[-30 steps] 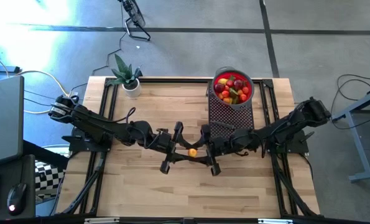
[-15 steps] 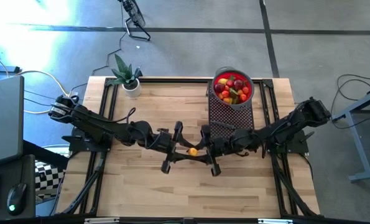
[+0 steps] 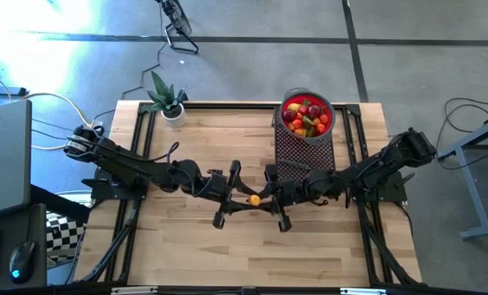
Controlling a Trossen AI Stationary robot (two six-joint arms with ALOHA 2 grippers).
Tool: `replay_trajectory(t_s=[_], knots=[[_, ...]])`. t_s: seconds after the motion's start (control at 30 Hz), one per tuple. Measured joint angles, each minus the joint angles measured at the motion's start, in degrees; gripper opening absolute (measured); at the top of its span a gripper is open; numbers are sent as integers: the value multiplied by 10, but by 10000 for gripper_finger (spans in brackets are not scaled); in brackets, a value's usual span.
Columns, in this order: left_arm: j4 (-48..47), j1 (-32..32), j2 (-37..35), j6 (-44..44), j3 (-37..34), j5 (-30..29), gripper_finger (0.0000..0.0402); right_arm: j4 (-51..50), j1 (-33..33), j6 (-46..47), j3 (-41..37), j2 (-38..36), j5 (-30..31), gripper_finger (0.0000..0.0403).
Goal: Pick & Place Fruit
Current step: Put the pear into the strainer bowl on the shelf
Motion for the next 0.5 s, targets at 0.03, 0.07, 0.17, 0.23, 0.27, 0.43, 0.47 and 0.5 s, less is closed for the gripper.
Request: replay_trajectory(t_s=[0.03,0.07,0.17,0.23,0.27,0.43,0.47,0.5], knots=[[-1,0,0,0,0,0,136,0,0,0,0,0,0,47],[-1,0,0,0,0,0,136,0,0,0,0,0,0,40],[-2,0,0,0,0,0,136,0,0,0,0,0,1,19],[-2,0,0,0,0,0,136,-1,0,0,0,0,1,8],[-2,0,0,0,0,0,136,-2,0,0,0,0,1,7],[-3,0,0,0,0,0,136,-5,0,3,0,0,1,5],[-3,0,0,0,0,0,136,-6,0,3,0,0,1,5],[-3,0,0,0,0,0,136,-6,0,4,0,0,0,5]])
